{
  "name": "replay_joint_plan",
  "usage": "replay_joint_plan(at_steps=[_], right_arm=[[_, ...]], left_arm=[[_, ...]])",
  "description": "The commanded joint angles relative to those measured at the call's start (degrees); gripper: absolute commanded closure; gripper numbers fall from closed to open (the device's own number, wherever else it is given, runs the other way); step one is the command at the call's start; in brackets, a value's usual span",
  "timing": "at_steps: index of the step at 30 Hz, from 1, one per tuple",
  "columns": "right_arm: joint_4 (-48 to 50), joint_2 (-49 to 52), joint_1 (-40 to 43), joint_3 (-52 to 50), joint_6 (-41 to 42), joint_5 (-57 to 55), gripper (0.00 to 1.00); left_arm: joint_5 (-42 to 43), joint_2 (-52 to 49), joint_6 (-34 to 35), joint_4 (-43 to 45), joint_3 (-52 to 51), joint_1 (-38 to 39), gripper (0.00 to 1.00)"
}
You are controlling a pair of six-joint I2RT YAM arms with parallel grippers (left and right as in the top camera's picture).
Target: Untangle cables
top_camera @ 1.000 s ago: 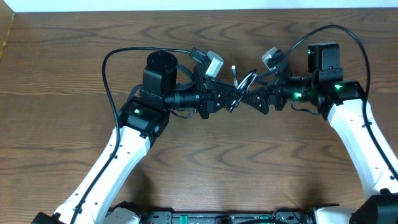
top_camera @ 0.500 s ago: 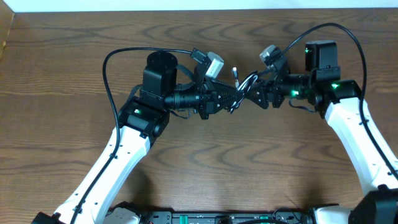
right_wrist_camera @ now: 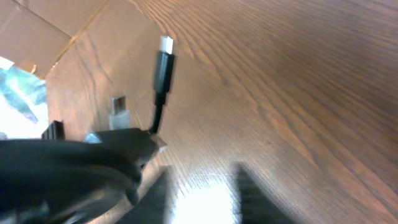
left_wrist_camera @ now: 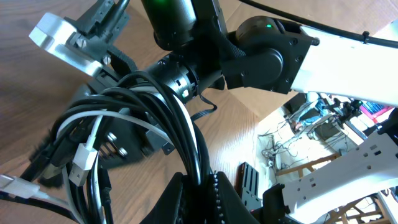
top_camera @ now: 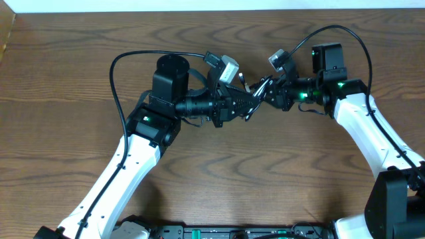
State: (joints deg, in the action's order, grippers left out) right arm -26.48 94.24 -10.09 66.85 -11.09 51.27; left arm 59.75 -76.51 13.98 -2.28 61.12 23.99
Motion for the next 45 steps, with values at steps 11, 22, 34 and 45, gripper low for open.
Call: replay_joint_plan(at_steps=[11,22,34,45], right_arm=[[-2.25,-0.28,2.25,-0.22,-4.02,14.6,0.33],[-4.09,-0.28,4.09,-0.22,-10.69,28.02,0.25],[-3.98,-0.28,4.0,-0.22,-10.84,28.39,0.33],[-2.43,-0.26,4.09,-0.22,-10.84,28.39,0.99]], left_arm=[[-0.48,0.0,-0.98,0.61,0.26,-0.26,0.92],[-2.8,-0.11,-1.22,-0.63,0.09,-0.24,0.92],[-2.8,-0.11,-1.2,-0.63,0.09,-0.24,0.92],[-2.75,-0.11,-1.18,-0.66,0.09,-0.24,0.92]])
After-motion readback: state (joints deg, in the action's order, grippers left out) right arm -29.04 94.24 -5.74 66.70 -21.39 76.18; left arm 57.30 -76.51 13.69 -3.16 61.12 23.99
